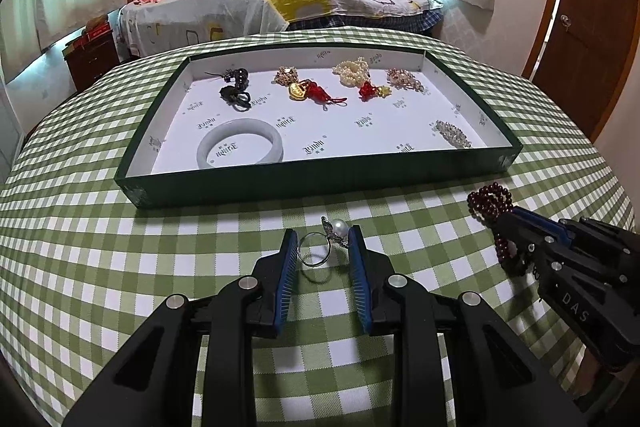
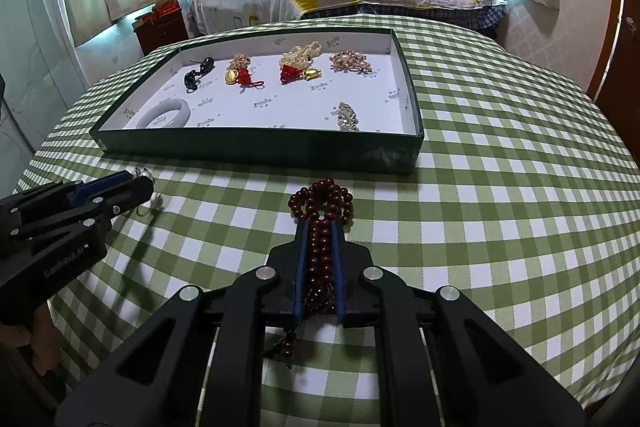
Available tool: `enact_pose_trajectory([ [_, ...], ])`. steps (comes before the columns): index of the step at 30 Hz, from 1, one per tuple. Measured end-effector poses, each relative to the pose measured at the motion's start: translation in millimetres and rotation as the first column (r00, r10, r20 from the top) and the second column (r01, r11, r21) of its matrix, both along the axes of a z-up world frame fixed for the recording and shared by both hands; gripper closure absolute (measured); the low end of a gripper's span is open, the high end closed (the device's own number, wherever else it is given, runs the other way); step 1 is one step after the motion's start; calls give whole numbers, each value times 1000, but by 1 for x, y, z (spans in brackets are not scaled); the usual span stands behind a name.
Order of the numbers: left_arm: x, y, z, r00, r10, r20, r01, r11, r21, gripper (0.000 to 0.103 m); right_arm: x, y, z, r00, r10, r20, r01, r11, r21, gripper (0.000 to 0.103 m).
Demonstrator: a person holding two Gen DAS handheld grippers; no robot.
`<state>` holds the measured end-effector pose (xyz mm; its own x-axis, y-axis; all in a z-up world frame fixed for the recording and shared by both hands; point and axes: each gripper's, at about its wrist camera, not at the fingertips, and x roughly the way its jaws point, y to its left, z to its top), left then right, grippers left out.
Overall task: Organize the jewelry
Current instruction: 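Carry the ring with the left tool while the right tool carries the bracelet into the tray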
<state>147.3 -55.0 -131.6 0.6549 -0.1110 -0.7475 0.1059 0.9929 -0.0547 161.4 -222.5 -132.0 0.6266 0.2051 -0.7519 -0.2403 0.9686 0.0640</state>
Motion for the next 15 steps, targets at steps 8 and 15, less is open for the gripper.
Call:
enact_pose_trajectory([
  [8, -5, 7, 9, 1000, 10, 26, -9, 1000, -12, 76, -5, 2, 11, 999, 2, 34, -3, 1000, 11, 92],
  [15, -10, 8, 20, 998, 10, 54, -9, 1000, -21, 76, -11, 1, 25, 998, 0, 69, -2, 1000, 26, 92],
])
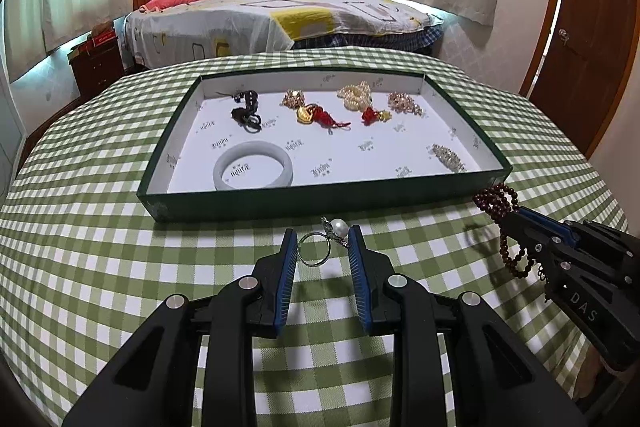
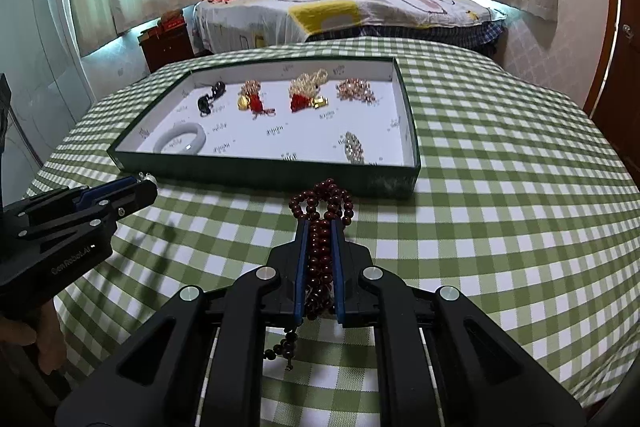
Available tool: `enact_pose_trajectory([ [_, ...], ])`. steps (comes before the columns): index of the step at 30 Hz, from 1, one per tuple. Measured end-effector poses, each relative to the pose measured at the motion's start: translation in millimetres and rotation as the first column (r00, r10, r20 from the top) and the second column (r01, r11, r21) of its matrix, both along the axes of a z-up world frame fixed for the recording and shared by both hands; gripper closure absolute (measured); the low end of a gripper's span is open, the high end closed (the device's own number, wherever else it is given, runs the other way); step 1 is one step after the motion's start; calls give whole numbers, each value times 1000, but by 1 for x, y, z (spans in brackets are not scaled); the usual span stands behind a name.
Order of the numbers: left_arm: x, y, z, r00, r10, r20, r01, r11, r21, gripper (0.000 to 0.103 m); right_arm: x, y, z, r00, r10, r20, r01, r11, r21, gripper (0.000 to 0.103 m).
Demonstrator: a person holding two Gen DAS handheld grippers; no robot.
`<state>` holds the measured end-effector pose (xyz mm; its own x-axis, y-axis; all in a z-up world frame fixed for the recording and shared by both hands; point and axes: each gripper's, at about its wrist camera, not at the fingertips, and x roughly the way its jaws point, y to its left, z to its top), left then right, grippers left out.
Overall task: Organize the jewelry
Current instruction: 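Carry the ring with the left tool while the right tool carries the bracelet into the tray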
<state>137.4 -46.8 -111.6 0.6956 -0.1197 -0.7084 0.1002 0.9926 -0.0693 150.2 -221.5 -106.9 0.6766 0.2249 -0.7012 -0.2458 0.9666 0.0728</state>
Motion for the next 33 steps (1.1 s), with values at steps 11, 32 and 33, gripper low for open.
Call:
enact_pose_trajectory([
  [11, -3, 0, 20, 999, -3, 47, 4, 1000, -16, 76, -7, 1, 25, 998, 5, 55, -7, 999, 36, 92],
  [32, 24, 1, 78, 980, 2, 198, 5, 999, -35, 76, 18, 13, 97, 973, 24, 230, -46, 995, 88, 92],
  [33, 26, 1, 80, 979, 4, 204, 4, 999, -37, 76, 19, 14, 100, 971, 25, 238, -47, 995, 88, 92],
])
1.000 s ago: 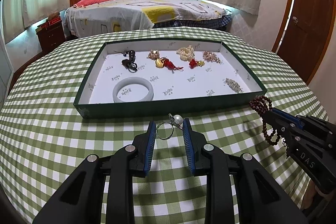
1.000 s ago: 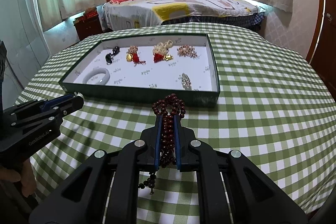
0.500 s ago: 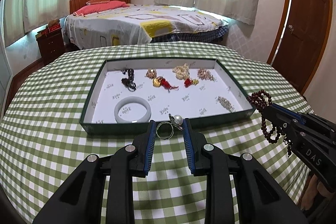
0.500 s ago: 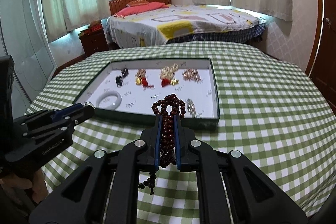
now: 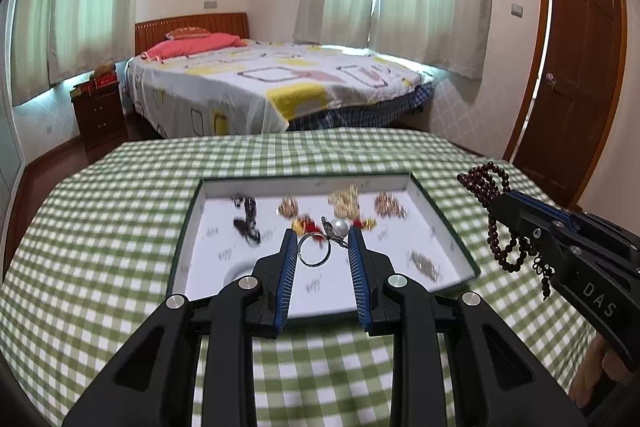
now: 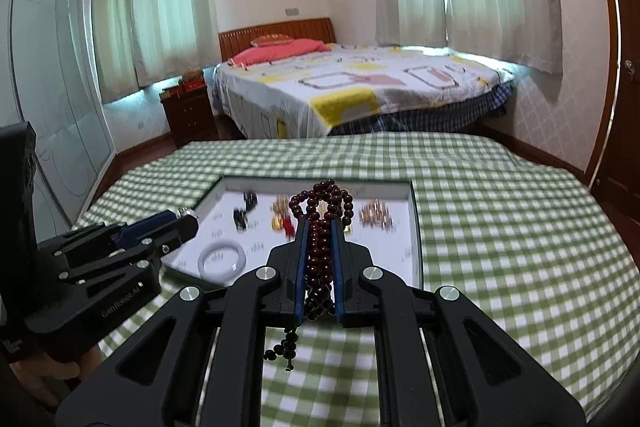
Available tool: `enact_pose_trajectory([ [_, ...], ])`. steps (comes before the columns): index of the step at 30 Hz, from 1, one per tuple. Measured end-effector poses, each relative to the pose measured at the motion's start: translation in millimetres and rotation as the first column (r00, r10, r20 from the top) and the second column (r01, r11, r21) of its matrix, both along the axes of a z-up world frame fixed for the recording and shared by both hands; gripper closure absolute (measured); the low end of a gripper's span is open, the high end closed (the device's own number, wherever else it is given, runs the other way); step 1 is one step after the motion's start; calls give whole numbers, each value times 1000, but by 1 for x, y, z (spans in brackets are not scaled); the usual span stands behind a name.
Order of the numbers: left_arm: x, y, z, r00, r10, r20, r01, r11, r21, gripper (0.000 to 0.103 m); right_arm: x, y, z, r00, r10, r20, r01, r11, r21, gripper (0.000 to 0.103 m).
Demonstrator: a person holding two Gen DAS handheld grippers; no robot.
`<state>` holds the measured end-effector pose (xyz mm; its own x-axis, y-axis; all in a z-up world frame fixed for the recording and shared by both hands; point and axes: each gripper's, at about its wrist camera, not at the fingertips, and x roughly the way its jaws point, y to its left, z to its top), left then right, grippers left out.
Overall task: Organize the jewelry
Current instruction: 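Carry the ring with the left tool while the right tool carries the bracelet into the tray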
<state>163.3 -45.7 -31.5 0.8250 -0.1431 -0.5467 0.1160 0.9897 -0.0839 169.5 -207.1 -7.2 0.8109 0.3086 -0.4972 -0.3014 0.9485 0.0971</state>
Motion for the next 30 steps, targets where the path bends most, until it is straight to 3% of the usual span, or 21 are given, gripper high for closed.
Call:
enact_pose_trajectory([
  [10, 38, -5, 8, 999, 30, 39, -30, 1000, -10, 76, 42, 14, 6, 1000, 3, 29, -4, 1000, 25, 92],
  [23, 81, -3, -70, 988, 77, -132, -75, 997, 21, 76, 91, 21, -81, 986, -3, -165, 2, 1000, -9, 92],
  [30, 89, -11, -93, 980, 65, -190, -58, 997, 41, 76, 102, 23, -109, 972, -3, -234, -1, 1000, -16, 92],
])
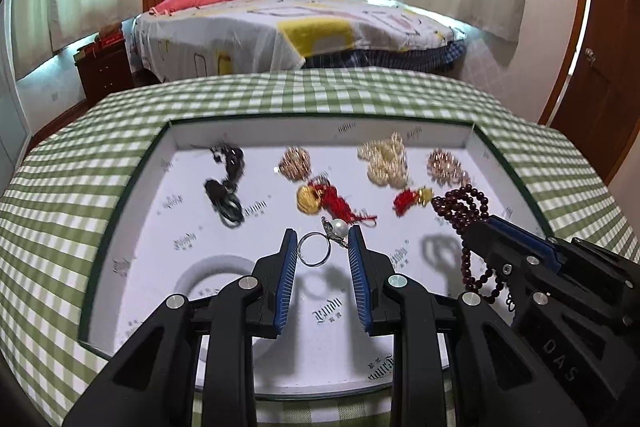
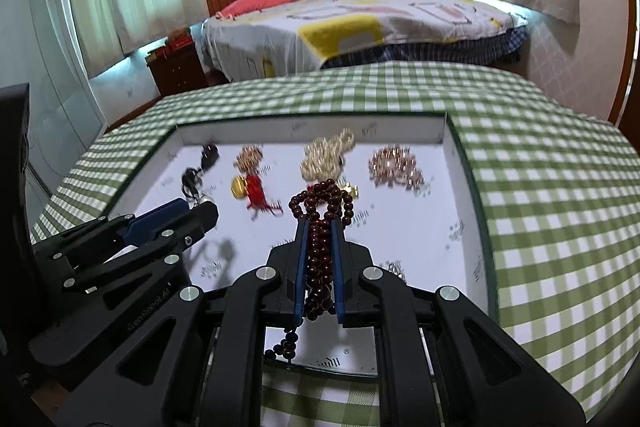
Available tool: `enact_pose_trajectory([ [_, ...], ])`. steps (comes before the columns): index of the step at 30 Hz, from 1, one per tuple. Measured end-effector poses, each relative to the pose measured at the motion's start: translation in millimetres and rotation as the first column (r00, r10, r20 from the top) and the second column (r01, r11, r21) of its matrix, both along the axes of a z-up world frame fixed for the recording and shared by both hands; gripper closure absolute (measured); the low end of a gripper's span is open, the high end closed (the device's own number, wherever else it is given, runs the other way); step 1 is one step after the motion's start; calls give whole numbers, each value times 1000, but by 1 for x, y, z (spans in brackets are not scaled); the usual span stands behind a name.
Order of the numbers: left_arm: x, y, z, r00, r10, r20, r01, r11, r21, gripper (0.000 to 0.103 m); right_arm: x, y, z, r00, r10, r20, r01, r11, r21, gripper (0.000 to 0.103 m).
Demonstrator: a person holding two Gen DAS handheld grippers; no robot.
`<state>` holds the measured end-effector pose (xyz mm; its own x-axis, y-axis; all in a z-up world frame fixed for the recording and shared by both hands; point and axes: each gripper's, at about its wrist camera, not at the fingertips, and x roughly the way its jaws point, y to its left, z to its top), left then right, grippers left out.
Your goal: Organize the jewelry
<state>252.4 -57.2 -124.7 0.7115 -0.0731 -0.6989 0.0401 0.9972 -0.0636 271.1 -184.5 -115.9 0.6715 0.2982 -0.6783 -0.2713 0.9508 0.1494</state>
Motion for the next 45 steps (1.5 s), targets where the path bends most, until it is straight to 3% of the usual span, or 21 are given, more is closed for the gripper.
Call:
enact_pose_trajectory([
  [12, 10, -5, -14, 996, -15, -92, 14, 1000, -5, 76, 5, -2, -12, 999, 1, -51, -2, 1000, -8, 92],
  [19, 9, -7, -15, 995, -18, -96, 19, 1000, 4, 74, 8, -5, -15, 997, -9, -72, 9, 1000, 3, 89],
  [20, 9, -8, -15, 995, -19, -97, 19, 1000, 8, 74, 8, -6, -15, 997, -11, -74, 12, 1000, 4, 87],
  [22, 9, -9, -15, 995, -18, -98, 19, 1000, 13, 61, 8, -7, -15, 997, -16, -74, 17, 1000, 5, 77],
  [31, 6, -6, -13, 994, -14, -107, 13, 1000, -3, 51, 3, -17, -12, 997, -30, -71, 31, 1000, 5, 69],
  [33, 5, -4, -12, 995, -9, -103, 9, 1000, -7, 48, 2, -21, -10, 997, -41, -66, 42, 999, 8, 61],
  [40, -1, 1, -3, 997, 27, -70, -25, 999, 25, 29, -6, -28, -2, 997, -64, -47, 65, 998, 8, 45],
  [45, -11, 3, 2, 997, 34, -62, -31, 998, 50, 27, -18, -26, 6, 998, -61, -25, 61, 998, -2, 33],
])
